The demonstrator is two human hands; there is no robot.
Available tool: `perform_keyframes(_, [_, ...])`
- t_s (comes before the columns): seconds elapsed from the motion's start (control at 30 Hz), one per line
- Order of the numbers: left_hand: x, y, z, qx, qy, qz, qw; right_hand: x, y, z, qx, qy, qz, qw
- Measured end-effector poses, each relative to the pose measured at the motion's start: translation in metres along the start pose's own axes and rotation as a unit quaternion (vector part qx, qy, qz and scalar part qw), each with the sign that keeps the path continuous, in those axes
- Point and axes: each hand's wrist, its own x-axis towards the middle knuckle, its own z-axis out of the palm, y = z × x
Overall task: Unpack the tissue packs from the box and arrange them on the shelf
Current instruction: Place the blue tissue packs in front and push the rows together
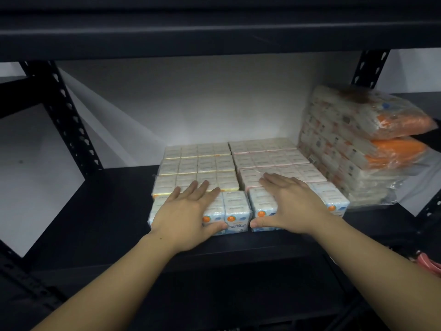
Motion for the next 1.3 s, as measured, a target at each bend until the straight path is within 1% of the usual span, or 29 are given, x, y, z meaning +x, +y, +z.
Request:
perform_keyframes(0.37, [0.003,0.005,-0.002,-0.005,-0.006,0.023,1.0,0.003,0.006,0.002,0.011,-0.024,-0.03,0.999])
perform_keyframes(0.47, [0.005,0.003,-0.003,-0.01,-0.013,0.033,0.999,0.002,0.009,-0.002,0.043,-0.032,-0.043,0.998])
perform_keyframes(0.57, [0.005,0.001,-0.004,-0.026,-0.011,0.033,0.999,-0.001,0.013,-0.005,0.08,-0.021,-0.051,0.995])
perform_keyframes(0.77, [0.0,0.005,-0.006,-0.054,0.012,0.011,0.998,-0.003,0.009,-0.006,0.041,-0.019,-0.054,0.998])
perform_keyframes(0.87, [-0.003,0.004,-0.007,-0.053,0.018,0.004,0.998,-0.003,0.008,-0.005,0.05,-0.016,-0.058,0.997])
perform_keyframes(1.03, [-0.004,0.002,-0.006,-0.061,0.013,-0.007,0.998,-0.001,0.005,-0.003,0.062,-0.007,-0.059,0.996])
perform_keyframes(1.2, [0.0,-0.001,-0.003,-0.045,0.01,0.005,0.999,0.003,0.007,-0.002,0.079,0.002,-0.049,0.996])
perform_keyframes(1.3, [0.001,-0.002,-0.006,-0.041,-0.006,0.011,0.999,0.002,0.007,-0.004,0.08,-0.003,-0.052,0.995])
